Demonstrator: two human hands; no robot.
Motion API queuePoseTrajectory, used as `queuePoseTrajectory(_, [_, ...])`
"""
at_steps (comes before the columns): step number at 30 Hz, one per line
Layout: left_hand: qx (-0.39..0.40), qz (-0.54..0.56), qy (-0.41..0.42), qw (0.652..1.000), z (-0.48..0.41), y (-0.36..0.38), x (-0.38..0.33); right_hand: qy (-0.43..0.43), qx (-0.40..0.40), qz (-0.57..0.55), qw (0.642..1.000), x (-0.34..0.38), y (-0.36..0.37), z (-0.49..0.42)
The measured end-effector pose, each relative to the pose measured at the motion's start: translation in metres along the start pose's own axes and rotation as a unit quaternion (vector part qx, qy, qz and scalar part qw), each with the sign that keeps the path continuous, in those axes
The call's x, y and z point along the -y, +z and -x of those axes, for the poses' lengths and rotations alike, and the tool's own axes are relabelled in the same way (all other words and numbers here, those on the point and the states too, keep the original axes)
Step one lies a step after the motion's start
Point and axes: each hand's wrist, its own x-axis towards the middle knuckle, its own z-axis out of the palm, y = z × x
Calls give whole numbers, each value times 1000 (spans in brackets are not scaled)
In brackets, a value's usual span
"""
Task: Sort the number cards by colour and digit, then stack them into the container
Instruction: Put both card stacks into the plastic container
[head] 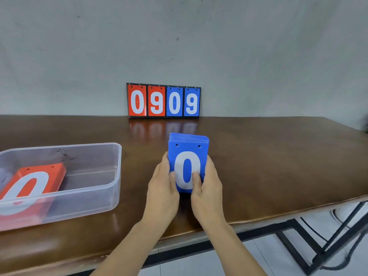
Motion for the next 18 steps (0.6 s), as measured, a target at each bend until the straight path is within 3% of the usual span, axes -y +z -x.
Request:
queuePoseTrajectory(6, [2,-2,-41,999,9,-3,0,27,4,12,1000,-7,6,8])
queuePoseTrajectory(18, [9,-12,-44,999,16,-5,-7,52,-43,-10,998,-4,10,15])
